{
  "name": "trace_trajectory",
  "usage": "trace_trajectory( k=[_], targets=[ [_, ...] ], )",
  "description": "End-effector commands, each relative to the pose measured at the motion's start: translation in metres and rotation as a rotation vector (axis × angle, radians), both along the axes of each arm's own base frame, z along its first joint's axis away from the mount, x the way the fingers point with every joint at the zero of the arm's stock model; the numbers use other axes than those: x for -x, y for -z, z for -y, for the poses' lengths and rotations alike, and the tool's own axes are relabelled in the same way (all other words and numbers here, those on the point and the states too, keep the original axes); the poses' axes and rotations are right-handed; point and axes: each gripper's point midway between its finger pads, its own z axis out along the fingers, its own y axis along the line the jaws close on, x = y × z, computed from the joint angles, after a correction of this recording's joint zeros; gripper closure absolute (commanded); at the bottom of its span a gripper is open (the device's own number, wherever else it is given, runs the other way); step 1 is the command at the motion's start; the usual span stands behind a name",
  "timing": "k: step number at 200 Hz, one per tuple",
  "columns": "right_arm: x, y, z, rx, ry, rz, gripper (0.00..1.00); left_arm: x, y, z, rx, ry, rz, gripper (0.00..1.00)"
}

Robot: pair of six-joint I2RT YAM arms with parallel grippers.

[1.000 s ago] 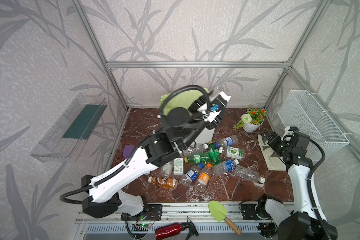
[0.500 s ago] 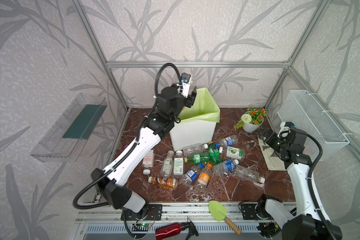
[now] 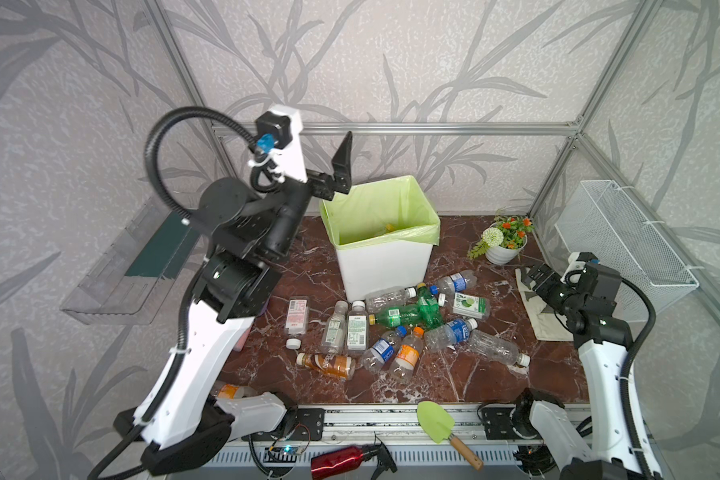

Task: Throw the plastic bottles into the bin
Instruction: 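Carry the clear bottle over the bin and release it, then lower the left gripper toward the pile while the right gripper approaches bottles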

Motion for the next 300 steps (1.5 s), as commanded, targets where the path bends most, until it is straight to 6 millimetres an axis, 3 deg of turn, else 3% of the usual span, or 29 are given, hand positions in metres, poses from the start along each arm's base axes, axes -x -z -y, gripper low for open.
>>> trace_trajectory(
  k=[1, 31, 50, 84, 119, 150, 163, 191, 226, 300],
  targets=[
    [0.025, 0.024, -0.008, -0.111, 0.07, -0.126, 0.01, -0.051, 0.074, 0.012, -0.057, -0.104, -0.15, 0.01],
    [0.048, 0.04, -0.02, -0.103, 0.071, -0.252, 0.01, -0.044, 0.111, -0.014, -0.022, -0.169, -0.206, 0.01],
    [0.055, 0.055, -0.026, -0.121, 0.071, -0.299, 0.01, -0.045, 0.136, -0.047, 0.047, -0.249, -0.279, 0.01],
    [0.063, 0.082, -0.042, -0.139, 0.057, -0.36, 0.01, -0.045, 0.201, -0.084, 0.101, -0.336, -0.418, 0.01],
    [0.044, 0.1, -0.06, -0.106, -0.02, -0.389, 0.01, -0.038, 0.267, -0.125, 0.196, -0.483, -0.549, 0.01],
    [0.025, 0.108, -0.079, -0.061, -0.099, -0.438, 0.01, -0.022, 0.304, -0.155, 0.247, -0.595, -0.642, 0.01],
    [0.017, 0.108, -0.08, -0.064, -0.102, -0.43, 0.01, -0.014, 0.324, -0.161, 0.254, -0.628, -0.698, 0.01],
    [0.003, 0.101, -0.078, -0.059, -0.088, -0.38, 0.01, -0.001, 0.387, -0.163, 0.26, -0.687, -0.929, 0.03],
    [-0.001, 0.092, -0.067, 0.005, -0.062, -0.345, 0.01, 0.016, 0.453, -0.168, 0.306, -0.774, -1.093, 0.05],
    [-0.003, 0.087, -0.063, 0.053, -0.081, -0.3, 0.01, 0.007, 0.535, -0.173, 0.287, -0.833, -1.326, 0.04]
  ],
)
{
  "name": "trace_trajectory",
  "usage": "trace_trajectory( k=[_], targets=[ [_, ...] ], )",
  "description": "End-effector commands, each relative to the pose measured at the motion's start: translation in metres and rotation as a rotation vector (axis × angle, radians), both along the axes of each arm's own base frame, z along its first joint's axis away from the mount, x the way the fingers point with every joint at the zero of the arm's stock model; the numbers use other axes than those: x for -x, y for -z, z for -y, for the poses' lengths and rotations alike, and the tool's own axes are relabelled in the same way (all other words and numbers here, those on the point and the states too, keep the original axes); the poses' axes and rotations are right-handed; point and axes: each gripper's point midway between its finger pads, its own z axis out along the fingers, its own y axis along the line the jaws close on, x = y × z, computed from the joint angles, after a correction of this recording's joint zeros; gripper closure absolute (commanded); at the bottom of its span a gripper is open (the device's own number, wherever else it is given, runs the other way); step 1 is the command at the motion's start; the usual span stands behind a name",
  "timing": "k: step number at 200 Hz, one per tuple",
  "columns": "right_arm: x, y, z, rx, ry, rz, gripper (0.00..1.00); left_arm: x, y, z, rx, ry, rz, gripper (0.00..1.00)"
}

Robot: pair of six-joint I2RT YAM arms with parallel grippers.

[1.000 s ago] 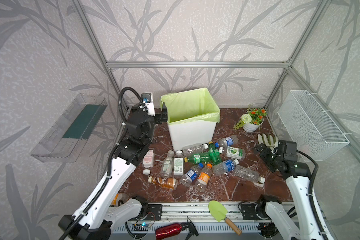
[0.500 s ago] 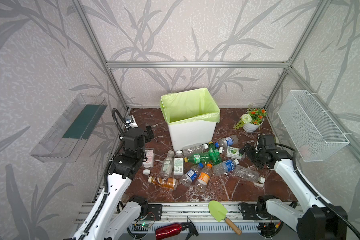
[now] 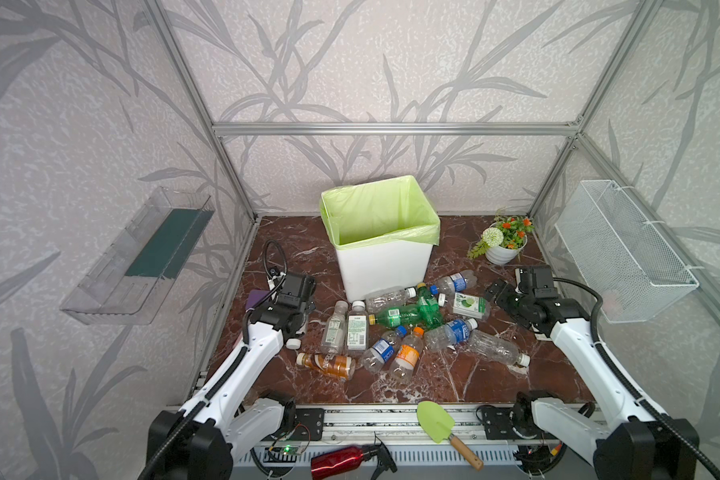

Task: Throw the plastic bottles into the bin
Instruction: 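Lower the left gripper toward the pile while the right gripper approaches bottles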

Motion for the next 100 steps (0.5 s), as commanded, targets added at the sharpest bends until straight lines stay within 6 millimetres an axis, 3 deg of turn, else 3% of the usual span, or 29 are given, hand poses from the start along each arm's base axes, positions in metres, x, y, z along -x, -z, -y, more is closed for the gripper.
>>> trace_trajectory(
  k=[1, 53, 100],
  targets=[
    [-0.008, -0.011, 0.002, 0.024, -0.02, 0.062, 0.01, -0.003, 0.021, -0.007, 0.052, -0.058, -0.037, 0.04],
    [-0.019, -0.034, -0.009, 0.02, -0.115, 0.21, 0.01, -0.018, 0.049, -0.008, 0.088, -0.014, -0.115, 0.07],
    [-0.019, -0.031, -0.012, 0.018, -0.138, 0.205, 0.01, -0.022, 0.079, 0.002, 0.13, 0.026, -0.192, 0.1]
  ],
)
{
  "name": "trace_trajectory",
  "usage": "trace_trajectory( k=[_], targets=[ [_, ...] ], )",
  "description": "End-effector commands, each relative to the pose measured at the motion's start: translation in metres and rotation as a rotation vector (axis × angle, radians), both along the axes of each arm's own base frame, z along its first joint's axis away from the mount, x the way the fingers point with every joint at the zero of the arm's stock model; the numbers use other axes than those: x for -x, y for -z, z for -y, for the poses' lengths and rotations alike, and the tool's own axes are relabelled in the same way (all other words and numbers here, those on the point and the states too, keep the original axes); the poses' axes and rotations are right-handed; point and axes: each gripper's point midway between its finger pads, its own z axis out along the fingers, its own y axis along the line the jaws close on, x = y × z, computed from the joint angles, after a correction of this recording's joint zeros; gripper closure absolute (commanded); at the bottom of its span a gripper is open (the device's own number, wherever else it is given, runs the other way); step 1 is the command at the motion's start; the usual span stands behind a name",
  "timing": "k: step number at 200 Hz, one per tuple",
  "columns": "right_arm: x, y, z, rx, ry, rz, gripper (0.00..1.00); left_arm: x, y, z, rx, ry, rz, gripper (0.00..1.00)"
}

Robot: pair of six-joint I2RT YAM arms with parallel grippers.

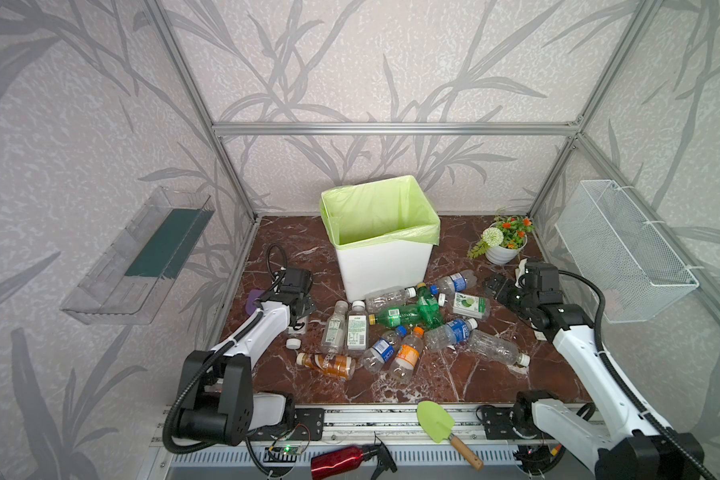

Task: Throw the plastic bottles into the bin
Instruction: 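Lower the left gripper toward the pile while the right gripper approaches bottles, then grasp the clear bottle with red-printed label near the spatula with the left gripper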

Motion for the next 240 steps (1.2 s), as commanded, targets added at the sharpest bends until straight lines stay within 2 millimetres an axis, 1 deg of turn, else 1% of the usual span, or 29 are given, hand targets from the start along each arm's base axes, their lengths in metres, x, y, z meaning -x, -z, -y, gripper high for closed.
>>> trace_trajectory(
  k=[1, 34, 76, 107, 130, 142, 166, 186, 201, 213, 226, 240],
  targets=[
    [-0.002, -0.002, -0.002, 0.003, -0.025, 0.03, 0.01, -0.005, 0.008, 0.005, 0.028, 0.02, -0.002, 0.1],
    [-0.002, 0.001, -0.002, -0.001, -0.026, 0.032, 0.01, -0.012, 0.015, 0.011, 0.06, 0.044, -0.027, 0.13],
    [-0.002, 0.005, -0.003, -0.006, -0.027, 0.019, 0.01, -0.011, 0.025, 0.014, 0.066, 0.051, -0.115, 0.12],
    [-0.001, 0.007, -0.002, -0.003, -0.023, 0.016, 0.01, -0.012, 0.025, 0.014, 0.07, 0.045, -0.107, 0.12],
    [0.0, 0.009, -0.001, 0.0, -0.021, 0.011, 0.01, -0.012, 0.021, 0.014, 0.072, 0.045, -0.103, 0.14],
    [0.001, 0.01, 0.0, 0.0, -0.017, 0.009, 0.01, -0.012, 0.021, 0.014, 0.074, 0.043, -0.098, 0.17],
    [0.0, 0.011, 0.0, -0.005, -0.018, 0.008, 0.01, -0.01, 0.025, 0.016, 0.085, 0.048, -0.11, 0.3],
    [0.0, 0.011, 0.002, -0.008, -0.016, 0.008, 0.01, -0.01, 0.022, 0.016, 0.087, 0.041, -0.103, 0.4],
    [0.0, 0.012, 0.004, -0.008, -0.011, 0.008, 0.01, -0.013, 0.011, 0.016, 0.09, 0.036, -0.062, 0.47],
    [0.0, 0.013, 0.005, -0.009, -0.008, 0.011, 0.01, -0.019, -0.007, 0.017, 0.095, 0.042, -0.003, 0.5],
    [0.0, 0.013, 0.007, -0.009, -0.002, 0.016, 0.01, -0.025, -0.036, 0.017, 0.096, 0.053, 0.073, 0.51],
    [-0.001, 0.013, 0.009, -0.009, 0.004, 0.02, 0.01, -0.033, -0.081, 0.016, 0.089, 0.07, 0.194, 0.52]
  ],
)
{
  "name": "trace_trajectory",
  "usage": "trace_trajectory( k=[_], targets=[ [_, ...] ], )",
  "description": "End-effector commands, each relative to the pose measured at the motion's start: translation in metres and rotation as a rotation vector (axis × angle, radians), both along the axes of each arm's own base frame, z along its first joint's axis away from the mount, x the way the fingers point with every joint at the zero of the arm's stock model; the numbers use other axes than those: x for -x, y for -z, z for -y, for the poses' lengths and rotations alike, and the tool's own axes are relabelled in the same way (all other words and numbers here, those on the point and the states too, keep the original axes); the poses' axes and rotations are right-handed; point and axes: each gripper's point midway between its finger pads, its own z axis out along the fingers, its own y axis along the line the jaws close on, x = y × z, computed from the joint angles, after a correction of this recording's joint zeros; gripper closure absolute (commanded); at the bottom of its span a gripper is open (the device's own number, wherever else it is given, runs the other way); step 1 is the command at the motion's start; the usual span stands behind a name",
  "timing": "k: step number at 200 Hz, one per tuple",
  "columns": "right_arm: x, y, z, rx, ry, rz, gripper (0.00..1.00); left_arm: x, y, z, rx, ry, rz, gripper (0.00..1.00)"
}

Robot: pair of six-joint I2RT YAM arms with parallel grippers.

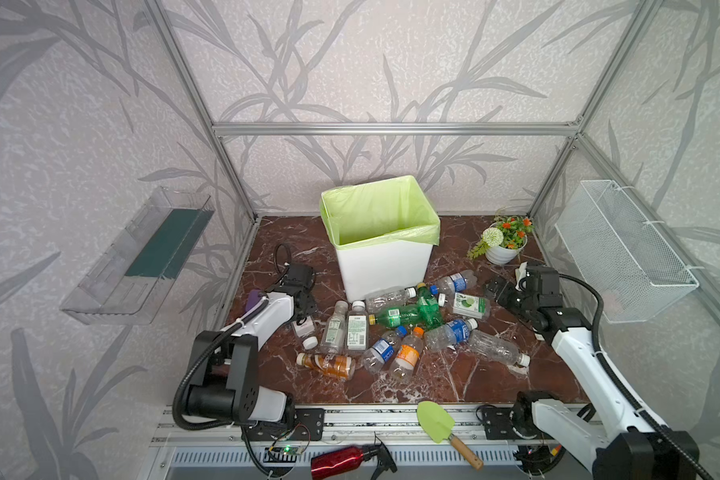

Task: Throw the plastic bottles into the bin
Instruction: 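Grasp the clear bottle with red-printed label near the spatula with the left gripper, then lift the red-labelled bottle over the bin and open the left gripper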

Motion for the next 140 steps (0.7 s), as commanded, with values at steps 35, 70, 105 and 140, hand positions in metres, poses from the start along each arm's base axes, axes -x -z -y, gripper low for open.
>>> trace_trajectory(
  k=[35, 70, 105, 140],
  targets=[
    [-0.006, -0.011, 0.006, 0.007, 0.0, 0.053, 0.01, -0.02, -0.252, -0.016, -0.106, 0.03, 0.738, 0.53],
    [-0.011, -0.018, 0.006, -0.001, -0.001, 0.081, 0.01, 0.018, -0.436, -0.016, -0.217, 0.096, 1.204, 0.53],
    [-0.011, -0.021, 0.005, -0.01, -0.002, 0.092, 0.01, 0.035, -0.547, 0.021, -0.13, 0.285, 1.518, 0.58],
    [-0.005, -0.023, 0.009, 0.003, 0.016, 0.1, 0.01, -0.05, -0.493, 0.109, 0.001, 0.512, 1.265, 0.63]
  ],
)
